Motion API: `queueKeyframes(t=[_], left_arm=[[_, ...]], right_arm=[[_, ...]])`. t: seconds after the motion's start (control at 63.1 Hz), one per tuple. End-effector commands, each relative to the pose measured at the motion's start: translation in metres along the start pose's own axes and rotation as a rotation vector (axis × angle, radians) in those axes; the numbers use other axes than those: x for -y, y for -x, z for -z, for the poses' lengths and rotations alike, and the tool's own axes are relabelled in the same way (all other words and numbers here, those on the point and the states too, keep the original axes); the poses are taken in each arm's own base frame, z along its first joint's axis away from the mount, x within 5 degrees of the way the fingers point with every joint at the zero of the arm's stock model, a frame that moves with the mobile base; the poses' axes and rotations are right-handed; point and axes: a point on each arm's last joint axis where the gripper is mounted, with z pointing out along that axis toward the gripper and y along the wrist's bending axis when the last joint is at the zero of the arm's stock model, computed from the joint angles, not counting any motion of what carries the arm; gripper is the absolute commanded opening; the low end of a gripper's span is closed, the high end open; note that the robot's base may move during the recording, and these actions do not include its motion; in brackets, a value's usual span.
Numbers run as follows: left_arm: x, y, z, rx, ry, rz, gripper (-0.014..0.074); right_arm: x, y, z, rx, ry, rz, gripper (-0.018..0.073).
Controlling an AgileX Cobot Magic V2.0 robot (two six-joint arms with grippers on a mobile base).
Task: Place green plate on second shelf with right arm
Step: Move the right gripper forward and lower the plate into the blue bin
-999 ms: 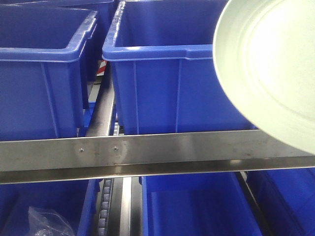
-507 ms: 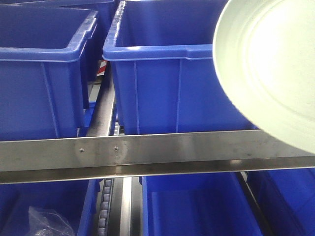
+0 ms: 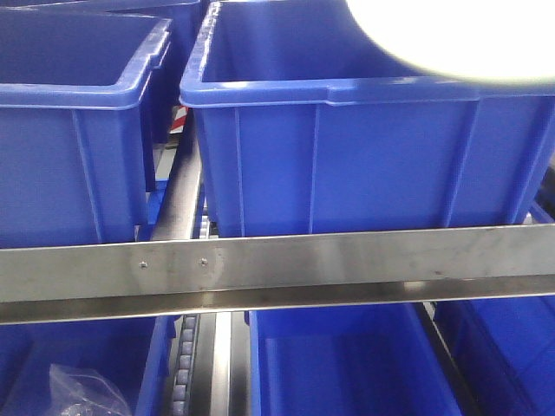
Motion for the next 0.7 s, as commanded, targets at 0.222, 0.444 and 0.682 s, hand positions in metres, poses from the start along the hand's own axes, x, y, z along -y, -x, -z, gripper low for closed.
queueKeyframes(t=[0.222,0.444,0.682], left_arm=[[0.002,-0.007,-0.003,0.038,-0.02,-0.004,0.0125],[0.002,-0.007,-0.003,0.038,-0.02,-0.004,0.0125],[0.002,-0.007,-0.003,0.038,-0.02,-0.004,0.0125]], right_arm=[[-0.041,0.07,-0.099,0.113,0.104,0.01,0.0048],[-0.053,0.074,-0.166,0.064,0.103,0.013,0.0048],[-0.067,0.057,-0.2,0.027,0.134,0.02,0.0081]])
